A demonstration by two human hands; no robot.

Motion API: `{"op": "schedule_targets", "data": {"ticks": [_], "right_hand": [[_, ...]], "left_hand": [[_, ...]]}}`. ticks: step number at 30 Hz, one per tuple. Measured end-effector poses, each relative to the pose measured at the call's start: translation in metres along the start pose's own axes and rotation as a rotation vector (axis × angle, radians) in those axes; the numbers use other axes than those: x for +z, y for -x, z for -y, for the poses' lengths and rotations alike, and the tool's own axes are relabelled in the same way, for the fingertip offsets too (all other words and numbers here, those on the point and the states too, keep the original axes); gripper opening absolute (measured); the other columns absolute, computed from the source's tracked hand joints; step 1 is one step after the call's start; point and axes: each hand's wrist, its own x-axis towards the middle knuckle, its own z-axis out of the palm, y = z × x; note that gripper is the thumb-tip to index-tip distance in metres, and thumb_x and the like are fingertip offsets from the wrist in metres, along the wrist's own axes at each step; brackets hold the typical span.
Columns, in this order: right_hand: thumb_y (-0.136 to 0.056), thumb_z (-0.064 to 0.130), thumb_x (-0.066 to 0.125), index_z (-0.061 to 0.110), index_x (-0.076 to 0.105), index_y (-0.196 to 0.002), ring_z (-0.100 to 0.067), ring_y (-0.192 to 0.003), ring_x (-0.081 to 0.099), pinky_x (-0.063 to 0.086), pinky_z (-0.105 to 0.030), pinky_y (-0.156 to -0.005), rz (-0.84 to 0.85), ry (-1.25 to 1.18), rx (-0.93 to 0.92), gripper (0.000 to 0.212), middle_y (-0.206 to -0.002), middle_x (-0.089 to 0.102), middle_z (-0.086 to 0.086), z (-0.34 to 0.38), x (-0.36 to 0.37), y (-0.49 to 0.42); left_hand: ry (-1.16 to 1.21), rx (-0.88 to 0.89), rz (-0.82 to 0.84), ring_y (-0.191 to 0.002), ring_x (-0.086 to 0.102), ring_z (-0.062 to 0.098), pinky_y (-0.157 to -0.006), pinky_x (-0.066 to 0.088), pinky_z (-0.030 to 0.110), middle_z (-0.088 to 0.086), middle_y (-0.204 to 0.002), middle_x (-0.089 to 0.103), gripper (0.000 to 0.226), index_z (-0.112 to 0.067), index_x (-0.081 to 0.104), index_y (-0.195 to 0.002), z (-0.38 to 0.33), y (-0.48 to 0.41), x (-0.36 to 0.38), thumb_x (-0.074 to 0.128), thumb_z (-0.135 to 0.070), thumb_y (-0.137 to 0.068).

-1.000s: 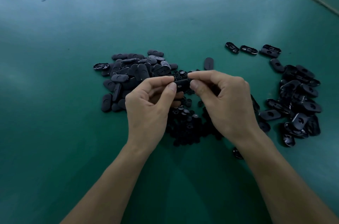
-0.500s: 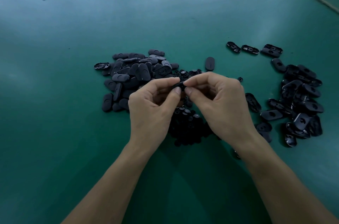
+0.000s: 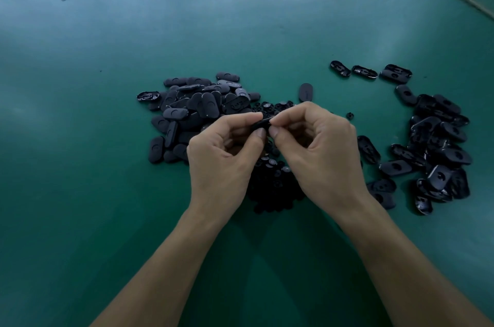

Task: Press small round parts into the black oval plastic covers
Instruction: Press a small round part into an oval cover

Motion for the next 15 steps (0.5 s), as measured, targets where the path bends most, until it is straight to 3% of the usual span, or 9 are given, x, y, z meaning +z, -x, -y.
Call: {"op": "schedule_targets", "data": {"ticks": [6,15], "right_hand": [[-0.087,0.006,0.073,0.023,0.071,-0.087,-0.004,-0.072,0.069,0.054,-0.015,-0.067,0.019,0.007,0.004,0.017,-0.077,0.071,0.013,-0.0020,0.0000,0.0000],[-0.086,0.007,0.075,0.020,0.076,-0.090,0.003,-0.075,0.069,0.053,-0.012,-0.070,-0.019,0.018,0.007,0.014,-0.082,0.072,0.019,-0.0041,0.0038,0.0021]], "left_hand": [[0.006,0.015,0.005,-0.082,0.073,0.007,-0.074,0.055,0.017,-0.009,-0.087,0.077,0.025,-0.019,0.072,-0.097,-0.0009,-0.0001,-0.0005,0.072,0.004,-0.086],[0.000,0.003,0.017,-0.082,0.073,0.012,-0.075,0.058,0.025,-0.001,-0.087,0.076,0.022,-0.017,0.072,-0.097,0.0001,0.0008,-0.0011,0.071,0.002,-0.087]]}}
